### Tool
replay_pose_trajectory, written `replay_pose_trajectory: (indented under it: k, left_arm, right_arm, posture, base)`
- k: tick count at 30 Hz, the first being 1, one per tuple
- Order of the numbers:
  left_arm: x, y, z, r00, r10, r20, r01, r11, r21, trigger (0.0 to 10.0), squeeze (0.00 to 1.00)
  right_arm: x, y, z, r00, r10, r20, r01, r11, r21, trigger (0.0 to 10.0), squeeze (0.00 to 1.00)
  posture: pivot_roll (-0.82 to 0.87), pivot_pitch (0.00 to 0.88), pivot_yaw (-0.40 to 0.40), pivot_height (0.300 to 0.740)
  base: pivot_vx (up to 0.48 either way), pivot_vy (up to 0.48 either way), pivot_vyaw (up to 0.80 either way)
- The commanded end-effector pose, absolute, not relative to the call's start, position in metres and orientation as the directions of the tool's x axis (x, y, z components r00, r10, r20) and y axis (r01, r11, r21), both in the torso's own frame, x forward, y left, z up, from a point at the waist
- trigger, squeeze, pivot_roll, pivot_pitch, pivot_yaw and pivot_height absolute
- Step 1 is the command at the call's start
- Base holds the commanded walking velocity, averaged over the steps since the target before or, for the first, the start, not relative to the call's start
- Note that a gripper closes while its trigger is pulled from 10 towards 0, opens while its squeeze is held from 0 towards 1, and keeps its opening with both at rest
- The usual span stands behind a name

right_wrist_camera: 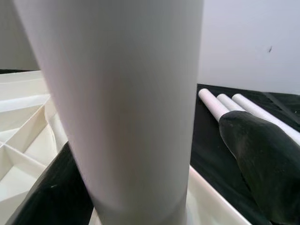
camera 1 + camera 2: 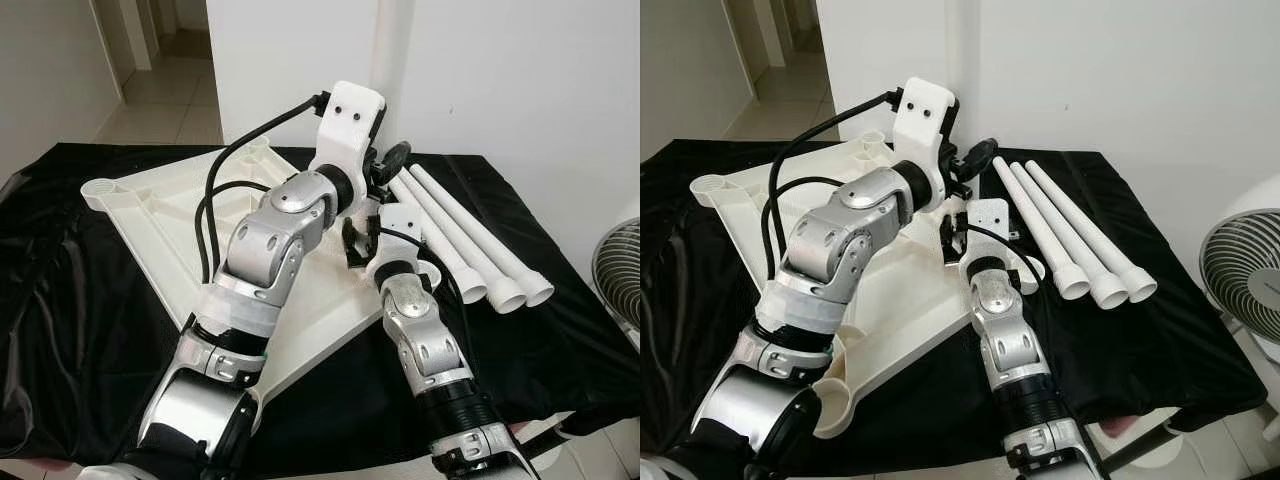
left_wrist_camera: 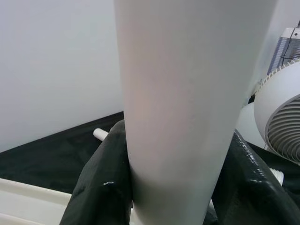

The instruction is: Building children table

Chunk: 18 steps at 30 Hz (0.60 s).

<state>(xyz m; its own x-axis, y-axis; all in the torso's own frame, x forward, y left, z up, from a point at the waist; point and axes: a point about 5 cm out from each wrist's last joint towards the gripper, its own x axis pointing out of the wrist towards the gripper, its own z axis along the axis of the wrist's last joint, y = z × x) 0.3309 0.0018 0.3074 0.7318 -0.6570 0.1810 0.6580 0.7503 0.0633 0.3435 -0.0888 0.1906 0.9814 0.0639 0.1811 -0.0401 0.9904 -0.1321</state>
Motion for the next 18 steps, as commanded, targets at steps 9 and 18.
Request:
replay_pose_trajectory:
  k: [9,18]
  left_arm:
    - [0.3291,-0.0058,0.3132,0.758,-0.620,0.204,0.620,0.781,0.071,10.0,0.00]
    - [0.3282,-0.0067,0.3153,0.754,-0.622,0.212,0.621,0.780,0.077,10.0,0.00]
  right_arm:
    - [0.3498,-0.0854,0.1971,0.978,0.047,0.205,-0.018,0.990,-0.141,9.1,0.00]
    - [0.3502,-0.0837,0.1935,0.981,0.058,0.185,-0.034,0.991,-0.127,0.0,0.00]
  posture:
    - [0.04,0.014,-0.045,0.740]
    - [0.04,0.006,-0.049,0.740]
  base:
    - [0.000,0.000,0.00]
    - [0.000,0.000,0.00]
